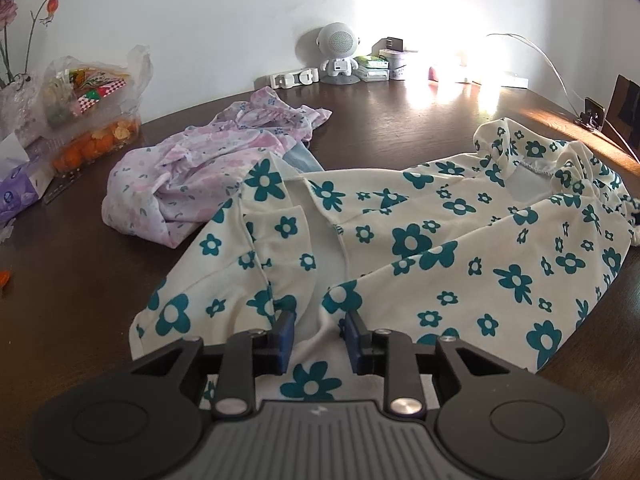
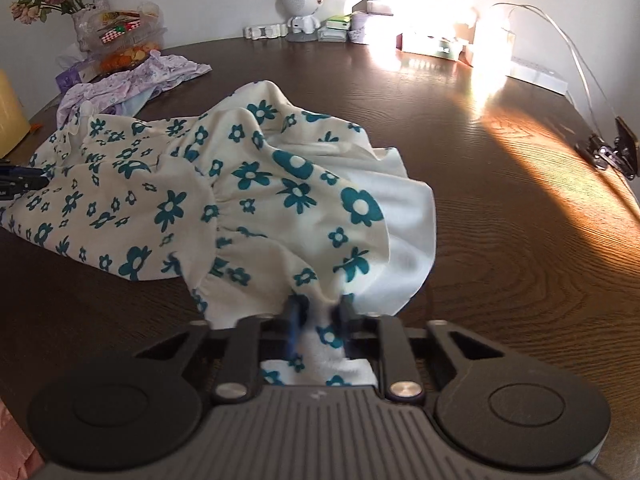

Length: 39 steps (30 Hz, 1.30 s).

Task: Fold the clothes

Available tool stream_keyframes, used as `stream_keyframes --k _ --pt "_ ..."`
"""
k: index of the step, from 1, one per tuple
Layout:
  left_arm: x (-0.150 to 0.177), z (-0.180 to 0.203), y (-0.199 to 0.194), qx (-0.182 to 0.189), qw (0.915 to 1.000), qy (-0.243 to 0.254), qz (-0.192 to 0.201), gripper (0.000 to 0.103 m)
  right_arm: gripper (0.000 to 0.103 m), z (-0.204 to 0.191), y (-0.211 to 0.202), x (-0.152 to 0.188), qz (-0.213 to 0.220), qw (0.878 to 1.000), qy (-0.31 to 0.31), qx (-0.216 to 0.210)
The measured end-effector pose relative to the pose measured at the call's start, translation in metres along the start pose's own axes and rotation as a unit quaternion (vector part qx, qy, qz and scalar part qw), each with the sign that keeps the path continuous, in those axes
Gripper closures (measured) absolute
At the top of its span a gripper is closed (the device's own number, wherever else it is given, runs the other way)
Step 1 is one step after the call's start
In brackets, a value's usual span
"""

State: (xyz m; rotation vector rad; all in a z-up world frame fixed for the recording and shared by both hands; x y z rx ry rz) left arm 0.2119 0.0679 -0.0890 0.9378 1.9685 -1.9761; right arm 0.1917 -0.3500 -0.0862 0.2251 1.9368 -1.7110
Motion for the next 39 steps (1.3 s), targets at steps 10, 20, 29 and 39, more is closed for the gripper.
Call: stream_keyframes --k 10,20,29,39 --pt "0.003 0.004 -0.002 0.002 1.0000 0.004 0.000 0.077 0.093 -0.006 -0.012 -0.062 0.047 0.987 -0.112 0.103" --pt "0.004 0.003 -0.002 0.007 1.0000 -0.001 0.004 0.077 0.073 0.006 0.026 -0.031 0.006 0.996 -0.064 0.063" --pt "-0.001 0.002 -0.011 0.001 0.9997 -0.012 0.021 0.075 0.038 0.037 -0.047 -0.059 0.111 0.993 0.040 0.012" --pt "-0.002 0.017 -0.012 0.009 0.9997 0.017 0.016 0.071 0.037 -0.004 0.043 -0.081 0.051 0.999 -0.018 0.007"
Point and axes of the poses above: each gripper's, at about its wrist camera, not at the fingertips, and y roughly the way its jaws point, z to its right, x to its underside, the point moved 10 cm from there along y, roughly the way its jaws point, and after that the axes turned 8 degrees about -z, right-handed, at the moved point
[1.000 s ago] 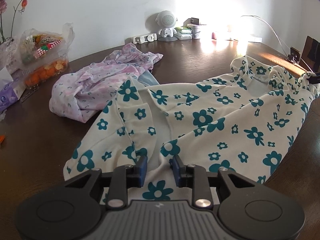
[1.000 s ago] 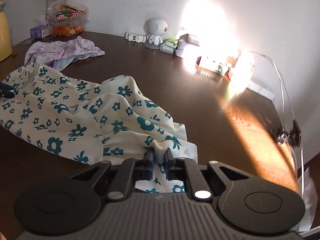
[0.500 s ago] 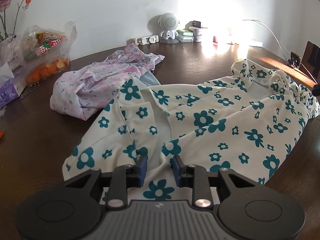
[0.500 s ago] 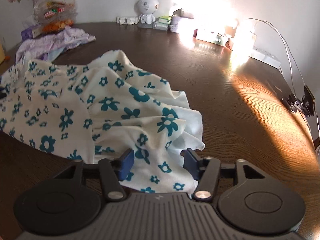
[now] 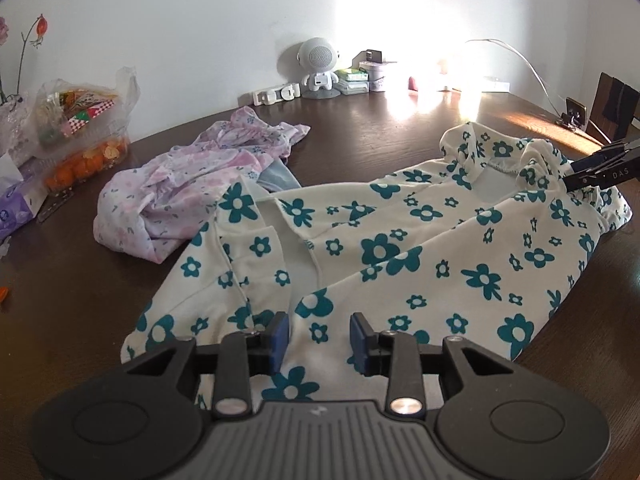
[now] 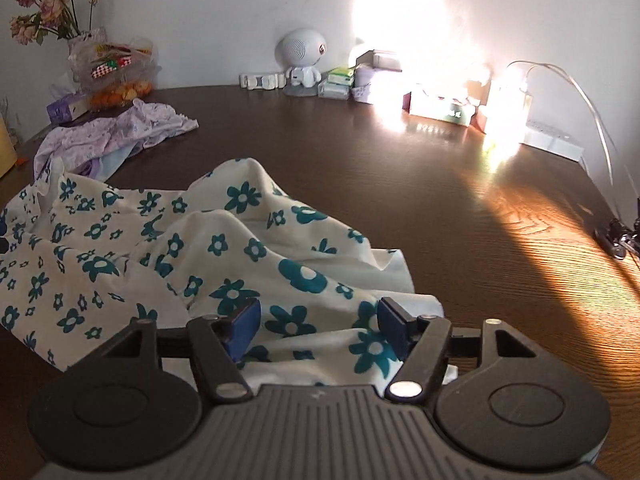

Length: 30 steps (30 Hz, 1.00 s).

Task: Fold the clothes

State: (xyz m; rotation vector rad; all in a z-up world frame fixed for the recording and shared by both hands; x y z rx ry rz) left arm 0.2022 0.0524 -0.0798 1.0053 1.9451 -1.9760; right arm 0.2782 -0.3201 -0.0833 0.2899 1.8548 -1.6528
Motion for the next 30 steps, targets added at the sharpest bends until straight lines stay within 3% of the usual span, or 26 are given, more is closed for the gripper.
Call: stream_keyframes --k 5,7,14,16,19,21,23,25,26,30 --pt "0.007 -0.006 0.008 0.015 0.9998 -0.007 -0.009 0.069 0.041 -0.005 0.006 0.017 -0.032 0.999 0.003 -0.008" --pt "0.009 -0.007 0.008 0.019 0.9998 -0.007 -0.008 0.069 0.048 -0.004 -0.001 0.028 -0.042 0.999 0.010 -0.010" --pt "0.011 -0.011 0.004 0.028 0.9996 -0.001 -0.009 0.068 0.050 -0.019 -0.033 0.068 -0.053 0.998 0.017 -0.004" --pt "0.006 -0.008 -0.003 0.018 0.9998 0.002 -0.001 0.070 0.052 -0.020 -0.043 0.069 -0.044 0.999 0.026 -0.002" --pt "-0.011 0.018 -0.020 0.049 0.9979 0.026 0.032 0.070 0.052 -0.036 -0.072 0.045 0.025 0.999 0.021 -0.010" --pt "-0.017 0.043 -0.021 0.069 0.9954 0.057 0.037 0.070 0.052 -0.074 -0.084 0.026 0.060 0.997 -0.023 -0.045" --pt "-0.022 0.069 -0.019 0.083 0.9918 0.090 0.036 0.070 0.058 -0.120 -0.074 0.017 0.061 0.992 -0.080 -0.072" --pt "-0.021 0.085 -0.009 0.085 0.9900 0.111 0.023 0.070 0.084 -0.165 -0.061 0.011 0.059 0.984 -0.137 -0.098" --pt "-0.019 0.087 -0.003 0.080 0.9905 0.110 0.016 0.071 0.088 -0.181 -0.050 0.009 0.051 0.980 -0.159 -0.105" --pt "-0.007 0.076 0.015 0.071 0.9935 0.089 -0.004 0.071 0.090 -0.196 -0.008 0.008 0.017 0.979 -0.176 -0.105"
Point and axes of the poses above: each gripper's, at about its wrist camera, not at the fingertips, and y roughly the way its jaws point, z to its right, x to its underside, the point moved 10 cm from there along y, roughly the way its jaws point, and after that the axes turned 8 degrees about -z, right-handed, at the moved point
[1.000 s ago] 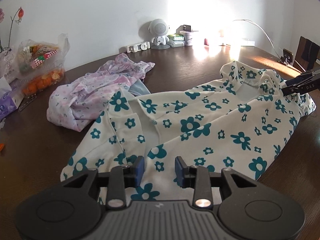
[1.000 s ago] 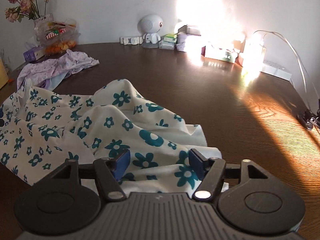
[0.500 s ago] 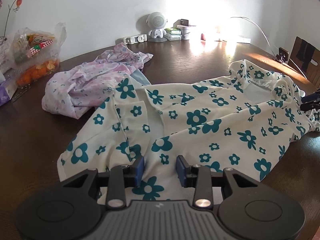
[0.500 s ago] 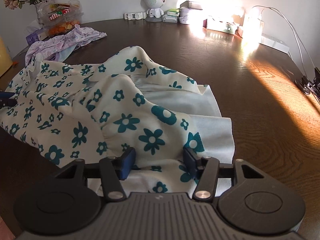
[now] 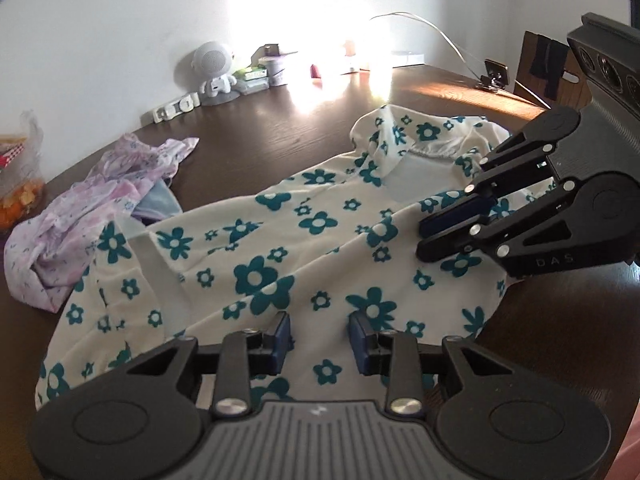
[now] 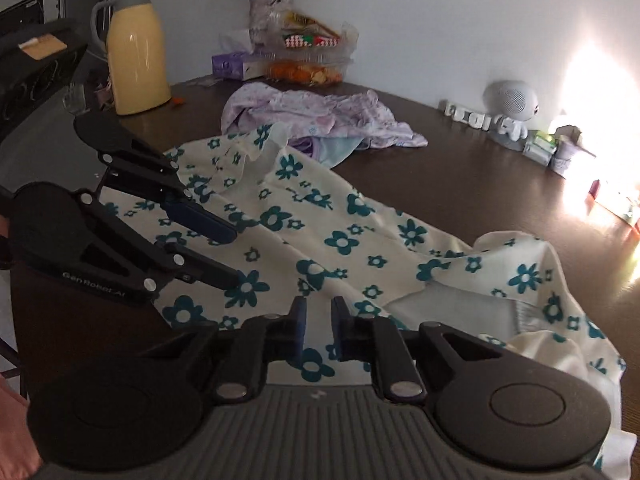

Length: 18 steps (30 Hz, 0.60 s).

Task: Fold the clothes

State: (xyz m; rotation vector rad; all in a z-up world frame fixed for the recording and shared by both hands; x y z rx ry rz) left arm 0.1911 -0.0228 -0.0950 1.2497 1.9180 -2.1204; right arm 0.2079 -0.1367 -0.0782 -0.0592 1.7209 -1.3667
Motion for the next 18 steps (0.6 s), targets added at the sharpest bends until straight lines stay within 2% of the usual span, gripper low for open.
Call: stream_keyframes --k 4,6,7,10,14,16,18 --pt "0.007 -0.013 -0.003 0.013 0.9996 -0.025 0.002 0.068 0.090 0.032 -0.001 0.018 -0.003 1.000 0.027 0.012" --pt "0.010 -0.018 -0.005 0.016 0.9994 -0.031 0.003 0.067 0.094 0.056 -0.009 0.030 -0.004 0.999 0.047 0.027" --pt "0.011 -0.022 -0.008 0.009 0.9993 -0.037 0.005 0.067 0.095 0.065 -0.013 0.034 0.002 0.998 0.062 0.017" --pt "0.016 -0.036 -0.015 -0.015 0.9984 -0.054 0.009 0.068 0.095 0.079 -0.021 0.045 0.003 0.996 0.079 0.029" --pt "0.020 -0.046 -0.013 -0.008 0.9976 -0.069 0.005 0.068 0.095 0.081 -0.019 0.050 -0.005 0.996 0.083 0.034" --pt "0.017 -0.044 -0.015 -0.013 0.9982 -0.059 -0.005 0.067 0.094 0.081 -0.019 0.050 -0.006 0.996 0.084 0.035" --pt "0.010 -0.045 -0.022 -0.016 0.9986 -0.050 -0.004 0.062 0.089 0.081 -0.021 0.045 -0.018 0.995 0.096 0.019"
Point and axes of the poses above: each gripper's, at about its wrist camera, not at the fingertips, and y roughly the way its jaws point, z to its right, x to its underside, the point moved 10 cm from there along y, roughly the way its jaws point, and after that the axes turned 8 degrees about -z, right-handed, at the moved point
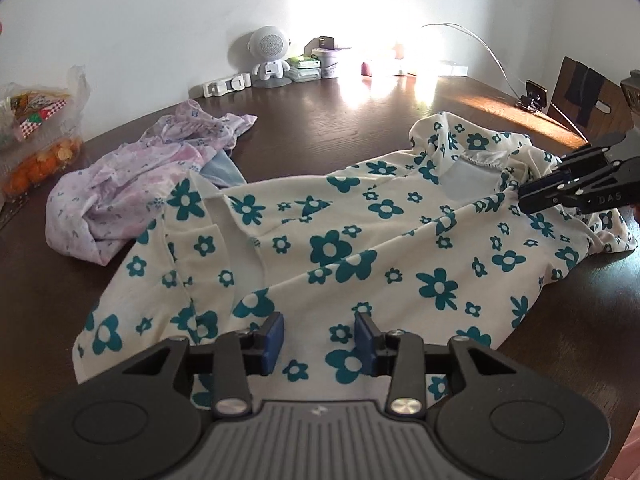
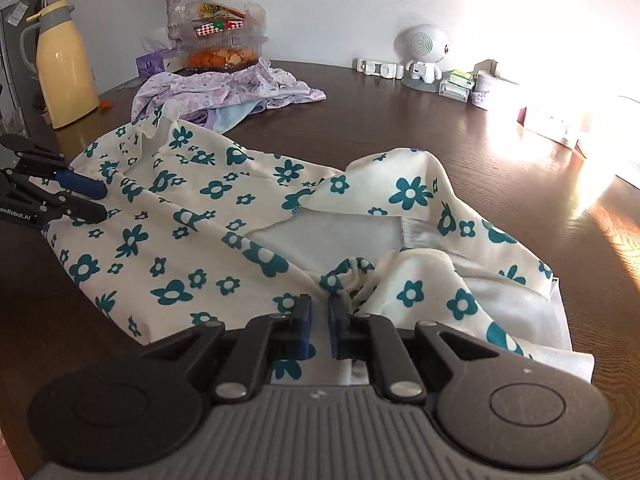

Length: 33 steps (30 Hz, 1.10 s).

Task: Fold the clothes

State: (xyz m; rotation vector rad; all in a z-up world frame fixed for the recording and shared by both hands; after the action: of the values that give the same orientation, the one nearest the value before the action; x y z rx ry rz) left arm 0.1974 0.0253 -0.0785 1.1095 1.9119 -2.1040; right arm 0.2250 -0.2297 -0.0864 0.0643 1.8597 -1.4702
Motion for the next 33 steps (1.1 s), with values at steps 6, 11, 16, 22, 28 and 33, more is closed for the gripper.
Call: stream_keyframes --k 6,11,16,22,28,33 --pt "-0.054 -0.012 -0.022 -0.005 0.9994 0.019 0.029 0.018 0.035 0.027 -0.049 -0.049 0.039 0.997 0.050 -0.040" --pt "-0.097 -0.028 0.013 -0.024 0.9978 0.049 -0.037 0.011 0.019 0.068 -0.027 -0.085 -0.021 0.999 0.034 0.024" --pt "-0.116 -0.034 0.055 -0.013 0.9899 0.090 -0.108 0.012 0.018 0.089 0.020 -0.100 -0.091 0.995 0.015 0.036" --pt "-0.117 -0.044 0.090 -0.008 0.9743 0.136 -0.179 0.041 0.030 0.093 0.050 -0.106 -0.143 0.989 -0.020 0.024" --pt "-0.108 -0.048 0.104 0.016 0.9614 0.160 -0.223 0.051 0.051 0.092 0.066 -0.108 -0.191 0.980 -0.060 0.011" --pt "-0.108 -0.045 0.104 0.028 0.9582 0.165 -0.232 0.064 0.065 0.086 0.077 -0.110 -0.217 0.972 -0.093 0.006"
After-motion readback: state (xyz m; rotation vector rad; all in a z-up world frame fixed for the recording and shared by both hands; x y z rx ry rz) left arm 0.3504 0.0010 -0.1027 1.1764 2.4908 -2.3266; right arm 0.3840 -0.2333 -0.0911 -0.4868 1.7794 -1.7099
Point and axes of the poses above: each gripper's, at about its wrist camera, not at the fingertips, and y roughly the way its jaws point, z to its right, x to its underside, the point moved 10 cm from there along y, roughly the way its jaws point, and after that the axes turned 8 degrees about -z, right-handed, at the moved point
